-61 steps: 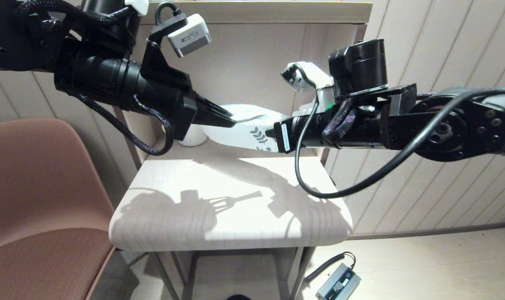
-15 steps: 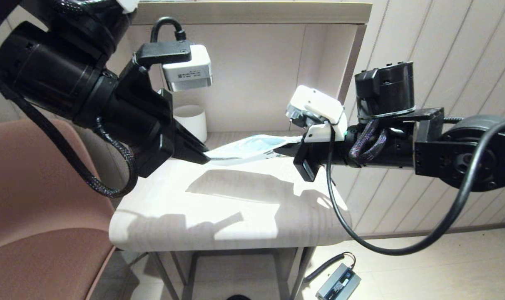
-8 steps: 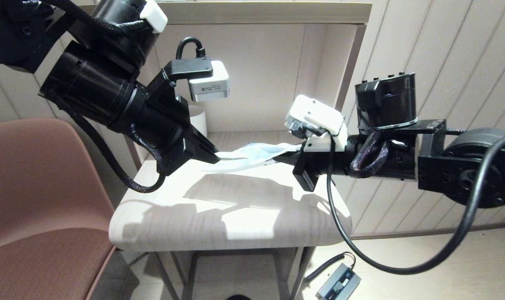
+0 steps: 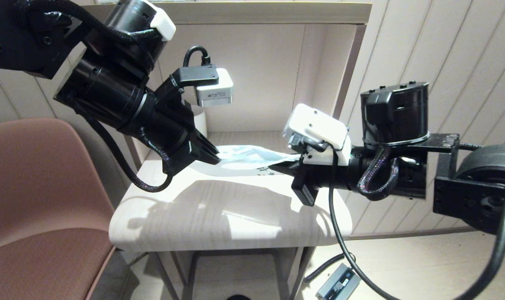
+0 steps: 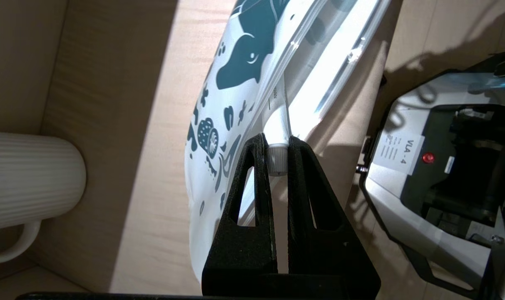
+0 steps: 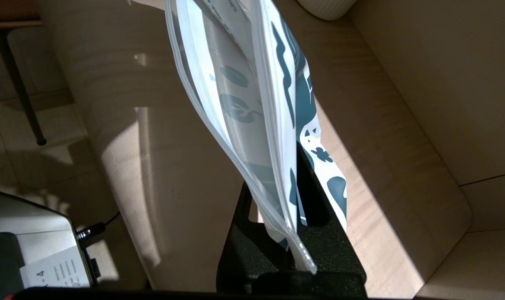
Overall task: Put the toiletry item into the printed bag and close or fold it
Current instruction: Place the toothpaste in the storage bag
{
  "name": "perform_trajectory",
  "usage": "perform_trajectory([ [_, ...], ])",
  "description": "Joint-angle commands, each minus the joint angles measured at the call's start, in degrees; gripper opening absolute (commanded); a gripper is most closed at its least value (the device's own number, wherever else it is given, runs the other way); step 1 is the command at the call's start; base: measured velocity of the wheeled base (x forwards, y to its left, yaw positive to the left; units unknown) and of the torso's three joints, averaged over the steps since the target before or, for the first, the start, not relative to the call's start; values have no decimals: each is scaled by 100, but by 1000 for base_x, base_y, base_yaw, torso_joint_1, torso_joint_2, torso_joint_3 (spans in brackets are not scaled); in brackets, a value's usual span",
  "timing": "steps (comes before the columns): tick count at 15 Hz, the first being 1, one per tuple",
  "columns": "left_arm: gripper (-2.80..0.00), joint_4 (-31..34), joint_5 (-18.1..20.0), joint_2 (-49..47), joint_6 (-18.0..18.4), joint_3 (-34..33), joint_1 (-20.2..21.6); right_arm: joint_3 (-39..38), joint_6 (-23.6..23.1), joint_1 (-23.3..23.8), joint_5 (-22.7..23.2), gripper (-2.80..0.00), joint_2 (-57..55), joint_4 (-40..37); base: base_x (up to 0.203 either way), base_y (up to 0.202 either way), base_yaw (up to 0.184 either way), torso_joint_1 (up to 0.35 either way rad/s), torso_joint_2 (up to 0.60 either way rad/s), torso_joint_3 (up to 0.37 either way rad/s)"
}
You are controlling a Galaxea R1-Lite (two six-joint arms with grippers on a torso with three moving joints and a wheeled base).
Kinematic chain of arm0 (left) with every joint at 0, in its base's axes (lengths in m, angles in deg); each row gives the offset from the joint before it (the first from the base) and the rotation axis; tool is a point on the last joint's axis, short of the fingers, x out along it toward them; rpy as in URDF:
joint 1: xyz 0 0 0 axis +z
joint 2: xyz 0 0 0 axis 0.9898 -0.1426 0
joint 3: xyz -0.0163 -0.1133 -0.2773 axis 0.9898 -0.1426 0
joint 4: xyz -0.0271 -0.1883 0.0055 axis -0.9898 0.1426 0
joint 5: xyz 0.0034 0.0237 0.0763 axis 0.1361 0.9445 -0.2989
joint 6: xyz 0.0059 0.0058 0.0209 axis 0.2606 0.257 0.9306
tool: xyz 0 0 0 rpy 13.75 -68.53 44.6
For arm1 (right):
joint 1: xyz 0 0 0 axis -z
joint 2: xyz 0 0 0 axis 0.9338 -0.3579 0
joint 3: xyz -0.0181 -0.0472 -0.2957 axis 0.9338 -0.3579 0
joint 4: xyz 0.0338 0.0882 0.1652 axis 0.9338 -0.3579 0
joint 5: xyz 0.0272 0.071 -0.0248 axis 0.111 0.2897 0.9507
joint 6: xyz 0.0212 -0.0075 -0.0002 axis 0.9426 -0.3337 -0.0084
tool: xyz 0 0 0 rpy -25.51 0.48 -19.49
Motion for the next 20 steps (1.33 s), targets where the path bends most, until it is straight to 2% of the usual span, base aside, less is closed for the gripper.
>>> perform_trajectory([
  [1, -280, 31, -40, -34, 24, -2, 0, -195, -21, -165, -71, -280, 73, 145, 0, 0, 0, 0, 0, 0],
  [12, -280, 31, -249, -77, 24, -2, -8, -375, -21, -219, -102, -280, 40, 193, 0, 0, 0, 0, 0, 0],
  [13, 0, 23, -249, -77, 24, -2, -8, -403, -21, -223, -94, -280, 49, 193, 0, 0, 0, 0, 0, 0],
  [20, 0, 14, -249, -67, 15, -9, -61, -564, -21, -293, -85, -280, 84, 202, 0, 0, 0, 0, 0, 0],
])
